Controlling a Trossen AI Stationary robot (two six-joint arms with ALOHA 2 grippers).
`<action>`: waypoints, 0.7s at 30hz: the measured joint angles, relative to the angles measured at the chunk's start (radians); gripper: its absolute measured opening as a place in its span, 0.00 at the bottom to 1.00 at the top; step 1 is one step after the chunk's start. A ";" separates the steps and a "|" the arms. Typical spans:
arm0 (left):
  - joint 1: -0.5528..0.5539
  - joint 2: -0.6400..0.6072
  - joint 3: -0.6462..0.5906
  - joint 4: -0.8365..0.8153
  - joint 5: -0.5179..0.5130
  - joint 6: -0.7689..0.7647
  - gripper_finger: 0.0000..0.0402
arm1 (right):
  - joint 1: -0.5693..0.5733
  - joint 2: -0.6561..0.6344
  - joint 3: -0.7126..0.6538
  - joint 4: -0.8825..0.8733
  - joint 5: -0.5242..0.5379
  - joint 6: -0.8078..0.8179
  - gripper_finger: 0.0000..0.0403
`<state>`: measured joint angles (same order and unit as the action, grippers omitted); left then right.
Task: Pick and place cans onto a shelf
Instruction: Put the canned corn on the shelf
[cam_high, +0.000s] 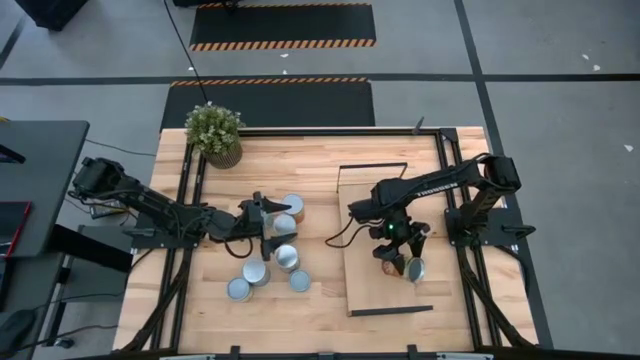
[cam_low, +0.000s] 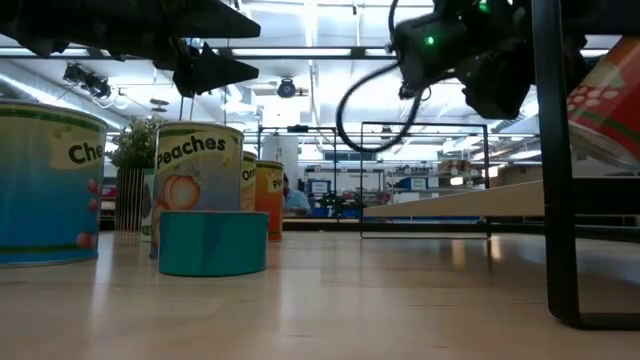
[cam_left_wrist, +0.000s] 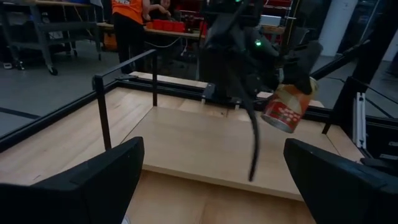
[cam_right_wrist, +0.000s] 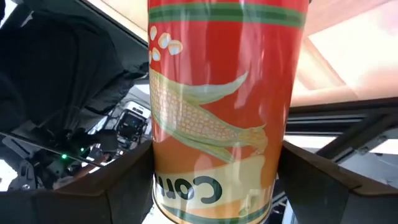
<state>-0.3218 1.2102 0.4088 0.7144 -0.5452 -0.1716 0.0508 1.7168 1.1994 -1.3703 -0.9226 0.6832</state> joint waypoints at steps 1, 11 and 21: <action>0.000 0.000 0.000 0.000 0.000 0.000 0.98 | 0.005 0.000 0.006 0.009 0.001 0.010 0.79; -0.009 0.000 0.000 0.003 0.001 -0.005 0.98 | -0.012 0.000 0.010 0.023 -0.072 0.111 0.79; -0.030 0.000 0.000 0.002 0.002 0.000 0.98 | -0.041 0.001 -0.065 0.201 -0.176 0.277 0.79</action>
<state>-0.3518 1.2102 0.4088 0.7162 -0.5433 -0.1711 0.0093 1.7176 1.1339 -1.1694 -1.0984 0.9597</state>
